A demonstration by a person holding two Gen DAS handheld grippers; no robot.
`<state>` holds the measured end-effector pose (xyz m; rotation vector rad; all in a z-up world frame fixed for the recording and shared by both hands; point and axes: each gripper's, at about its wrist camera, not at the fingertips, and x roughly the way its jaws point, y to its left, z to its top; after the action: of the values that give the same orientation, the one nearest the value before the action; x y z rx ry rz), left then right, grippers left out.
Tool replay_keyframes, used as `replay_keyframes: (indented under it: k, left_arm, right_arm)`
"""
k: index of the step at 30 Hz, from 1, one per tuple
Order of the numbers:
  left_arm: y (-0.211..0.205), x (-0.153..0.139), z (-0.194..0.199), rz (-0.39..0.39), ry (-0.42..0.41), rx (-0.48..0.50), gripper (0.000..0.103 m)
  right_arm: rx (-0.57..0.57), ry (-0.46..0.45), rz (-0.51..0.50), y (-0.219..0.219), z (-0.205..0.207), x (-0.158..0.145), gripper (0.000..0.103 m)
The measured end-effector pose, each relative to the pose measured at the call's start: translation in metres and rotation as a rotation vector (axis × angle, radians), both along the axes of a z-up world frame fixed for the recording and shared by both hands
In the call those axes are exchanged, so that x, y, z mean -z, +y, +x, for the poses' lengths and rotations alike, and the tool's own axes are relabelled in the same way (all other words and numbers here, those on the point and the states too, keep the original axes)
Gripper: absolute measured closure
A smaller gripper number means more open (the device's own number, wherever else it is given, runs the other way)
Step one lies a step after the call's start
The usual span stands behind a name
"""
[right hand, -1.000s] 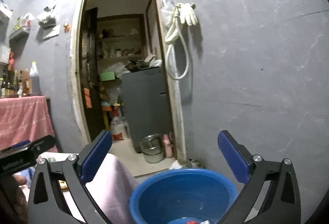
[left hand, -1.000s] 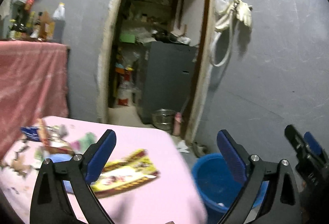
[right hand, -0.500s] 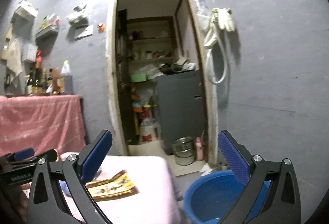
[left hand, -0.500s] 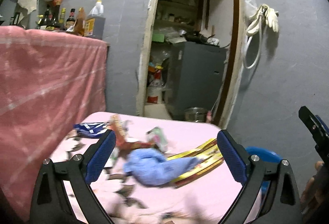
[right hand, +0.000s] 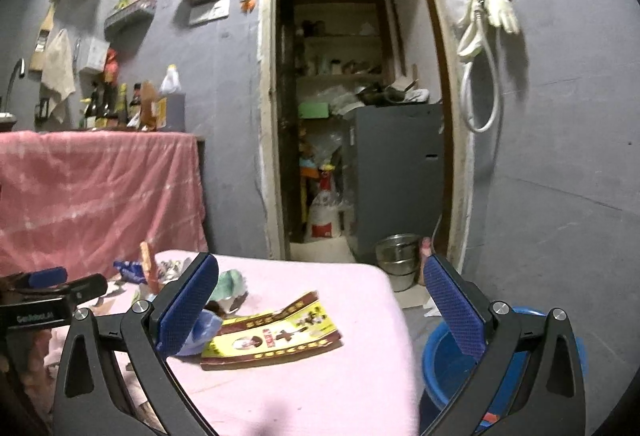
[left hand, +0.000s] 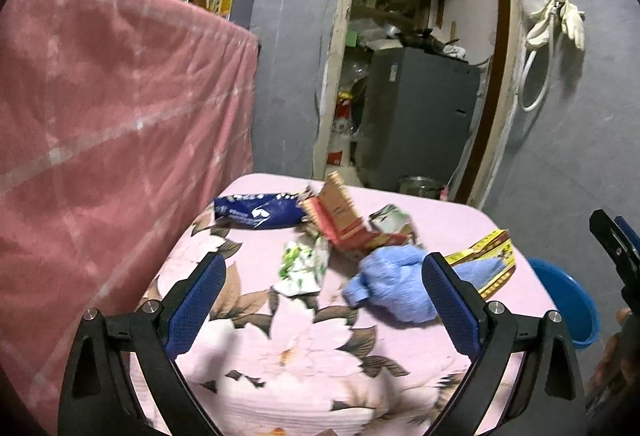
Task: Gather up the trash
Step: 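Move both tools back over the table toward the blue towel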
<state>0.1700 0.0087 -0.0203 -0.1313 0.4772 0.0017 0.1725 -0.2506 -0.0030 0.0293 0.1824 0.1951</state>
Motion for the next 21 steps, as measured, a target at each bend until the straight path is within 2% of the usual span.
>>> replay_keyframes:
  k: [8, 13, 15, 16, 21]
  left_arm:
    - [0.017, 0.010, 0.014, 0.000, 0.076, -0.009, 0.007]
    - [0.024, 0.014, 0.024, 0.007, 0.100, -0.006, 0.008]
    - [0.027, 0.017, 0.028, 0.004, 0.108, -0.001, 0.008]
    - [0.028, 0.018, 0.030, -0.001, 0.116, 0.004, 0.009]
    - [0.035, 0.025, 0.043, -0.042, 0.175, 0.033, 0.031]
  right_arm:
    - [-0.059, 0.056, 0.007, 0.018, 0.012, 0.006, 0.001]
    - [-0.126, 0.100, 0.008, 0.032, 0.019, 0.010, 0.009]
    - [-0.157, 0.124, -0.011, 0.041, 0.023, 0.012, 0.017]
    - [-0.171, 0.136, -0.026, 0.046, 0.025, 0.014, 0.018]
    - [-0.249, 0.224, -0.082, 0.066, 0.038, 0.027, 0.034]
